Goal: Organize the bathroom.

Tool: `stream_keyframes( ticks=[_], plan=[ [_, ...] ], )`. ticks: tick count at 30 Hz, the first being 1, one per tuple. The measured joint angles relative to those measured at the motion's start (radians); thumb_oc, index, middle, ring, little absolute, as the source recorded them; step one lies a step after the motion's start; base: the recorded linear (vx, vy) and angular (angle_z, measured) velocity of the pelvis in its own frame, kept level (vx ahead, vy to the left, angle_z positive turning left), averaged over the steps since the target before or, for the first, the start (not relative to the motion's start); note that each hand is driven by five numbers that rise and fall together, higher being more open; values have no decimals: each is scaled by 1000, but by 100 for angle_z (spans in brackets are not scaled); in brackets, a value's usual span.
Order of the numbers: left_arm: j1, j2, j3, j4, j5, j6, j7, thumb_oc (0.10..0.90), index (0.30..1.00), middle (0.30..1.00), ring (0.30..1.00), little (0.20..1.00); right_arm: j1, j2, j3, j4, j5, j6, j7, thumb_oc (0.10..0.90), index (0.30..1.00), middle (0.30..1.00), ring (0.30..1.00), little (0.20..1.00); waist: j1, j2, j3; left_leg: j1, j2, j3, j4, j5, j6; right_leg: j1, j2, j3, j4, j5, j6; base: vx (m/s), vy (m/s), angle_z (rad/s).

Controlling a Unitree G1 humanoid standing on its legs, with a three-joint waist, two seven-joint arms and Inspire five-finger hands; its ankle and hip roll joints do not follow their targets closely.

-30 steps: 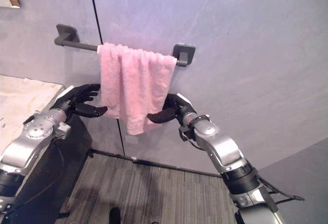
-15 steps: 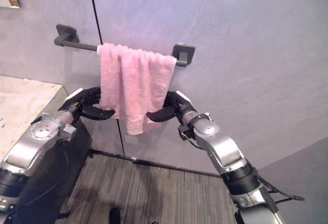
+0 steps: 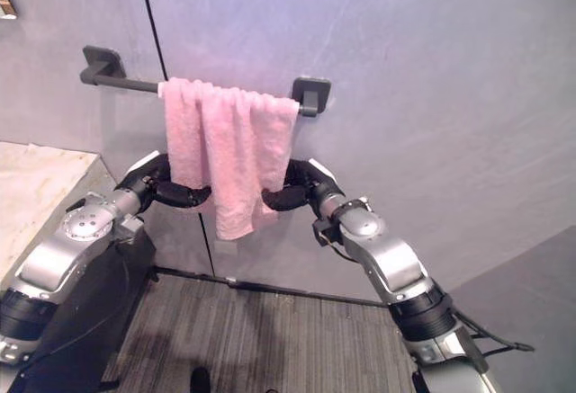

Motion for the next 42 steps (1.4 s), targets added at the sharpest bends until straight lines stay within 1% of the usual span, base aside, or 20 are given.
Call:
stream_keyframes(
  ticks=[12,17,21,23,24,25,29,32,36,41,42],
  plan=[
    [-2,-27,0,0,1,2,-4,400,300,300,300,300,-11,0,0,0,-4,0,22,400,300,300,300,300,-4,0,0,2,1,4,0,0,0,0,0,5,0,0,0,0,0,0],
    [-2,-27,2,0,1,20,12,400,300,300,300,300,-11,0,0,0,-5,0,22,400,300,300,300,300,-3,0,0,2,1,5,0,-2,1,0,0,5,0,0,0,0,0,0],
    [-1,-27,11,0,0,40,98,400,300,300,300,300,-11,0,-1,0,-6,0,21,400,300,300,300,300,-1,1,0,1,1,5,0,-2,1,0,0,6,0,0,0,0,0,0],
    [-1,-27,14,1,0,42,110,400,300,300,300,300,-11,0,-1,0,-6,-1,21,400,300,300,300,300,-1,1,0,1,1,5,0,-2,1,0,0,6,-1,0,0,0,0,0],
    [6,-38,53,4,0,49,175,400,300,300,300,300,-10,0,-1,0,-7,-5,22,400,300,300,300,300,2,1,-1,1,1,4,0,-3,1,1,0,5,-1,0,0,0,0,0],
    [6,-38,56,3,0,48,177,400,300,300,300,300,-10,2,-1,0,-7,-10,22,400,300,300,300,300,4,2,-1,1,1,4,0,-3,1,1,0,5,-1,0,0,0,0,0],
    [20,-86,73,4,-17,48,265,400,300,300,300,300,-10,8,0,-3,-2,-31,22,400,300,300,300,300,23,5,-2,2,0,-8,0,-3,2,6,2,4,-1,0,0,1,-6,7],
    [20,-96,73,4,-22,48,287,400,300,300,300,300,-10,8,0,-3,0,-38,22,400,300,300,300,300,33,6,-2,2,0,-16,0,-4,0,9,2,3,-1,0,0,2,-7,9],
    [20,-98,73,4,-22,50,288,400,300,300,300,300,-10,8,0,-3,1,-38,22,400,300,300,300,300,37,6,-2,1,-1,-17,0,-8,-5,10,2,3,-1,0,0,0,-1,1],
    [20,-117,73,3,-18,92,304,400,300,300,300,300,-10,13,0,-3,-1,-38,20,400,300,300,300,300,29,6,-2,1,-1,-17,0,-7,-3,10,2,4,-1,0,0,0,0,0],
    [20,-117,73,3,-10,101,302,496,444,444,444,444,-9,16,0,-3,-2,-38,20,400,300,300,300,300,27,6,-2,1,-1,-17,0,-7,-3,10,2,4,-1,0,0,0,0,0]
  ],
)
